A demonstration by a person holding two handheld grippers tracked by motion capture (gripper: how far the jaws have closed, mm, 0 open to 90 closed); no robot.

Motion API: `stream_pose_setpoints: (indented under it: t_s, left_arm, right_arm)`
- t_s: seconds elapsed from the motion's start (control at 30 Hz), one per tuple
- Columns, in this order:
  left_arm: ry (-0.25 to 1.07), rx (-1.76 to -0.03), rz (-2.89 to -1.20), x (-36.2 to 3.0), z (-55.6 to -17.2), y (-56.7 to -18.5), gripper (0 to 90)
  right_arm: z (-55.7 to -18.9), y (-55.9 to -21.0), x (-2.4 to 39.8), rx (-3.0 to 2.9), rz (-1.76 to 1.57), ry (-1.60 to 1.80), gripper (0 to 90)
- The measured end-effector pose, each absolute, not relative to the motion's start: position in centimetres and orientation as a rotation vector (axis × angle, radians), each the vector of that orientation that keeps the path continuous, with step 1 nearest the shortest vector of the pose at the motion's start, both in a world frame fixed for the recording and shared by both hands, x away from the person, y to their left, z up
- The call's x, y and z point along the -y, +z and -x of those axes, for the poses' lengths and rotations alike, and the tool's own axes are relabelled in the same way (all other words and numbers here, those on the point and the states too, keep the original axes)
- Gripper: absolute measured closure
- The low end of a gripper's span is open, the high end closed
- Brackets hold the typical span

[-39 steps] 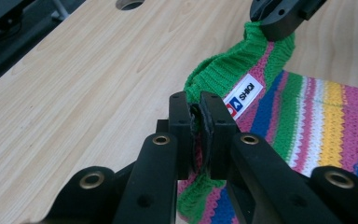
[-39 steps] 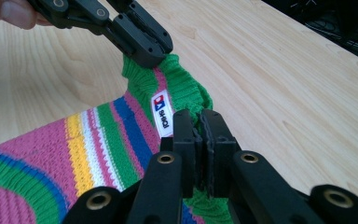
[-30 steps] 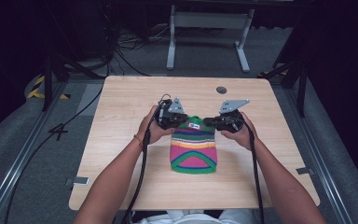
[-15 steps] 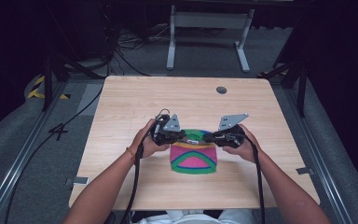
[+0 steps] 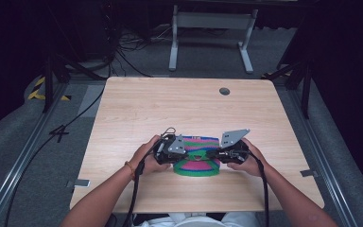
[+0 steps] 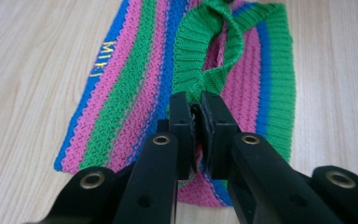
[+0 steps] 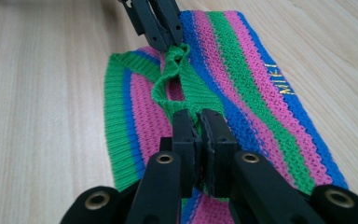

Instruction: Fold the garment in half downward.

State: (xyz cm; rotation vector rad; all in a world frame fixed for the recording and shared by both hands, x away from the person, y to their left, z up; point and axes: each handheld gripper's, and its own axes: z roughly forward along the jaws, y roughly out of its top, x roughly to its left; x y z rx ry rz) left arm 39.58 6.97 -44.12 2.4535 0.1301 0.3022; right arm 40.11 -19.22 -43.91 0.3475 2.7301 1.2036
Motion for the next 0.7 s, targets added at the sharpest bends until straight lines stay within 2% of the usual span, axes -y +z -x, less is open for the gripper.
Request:
stream_pose_setpoints:
  t_s: [0.53, 0.7]
  left_arm:
    - [0.218, -0.090, -2.506, -6.6, -37.3, -45.9, 83.6]
    - [0.209, -0.103, -2.489, -6.9, -36.8, -46.3, 79.6]
  right_arm:
    - [-37.8, -45.3, 20.0, -2.808, -0.277, 1.094, 84.7]
    - [-37.0, -45.7, 20.2, -2.807, -0.262, 1.048, 84.2]
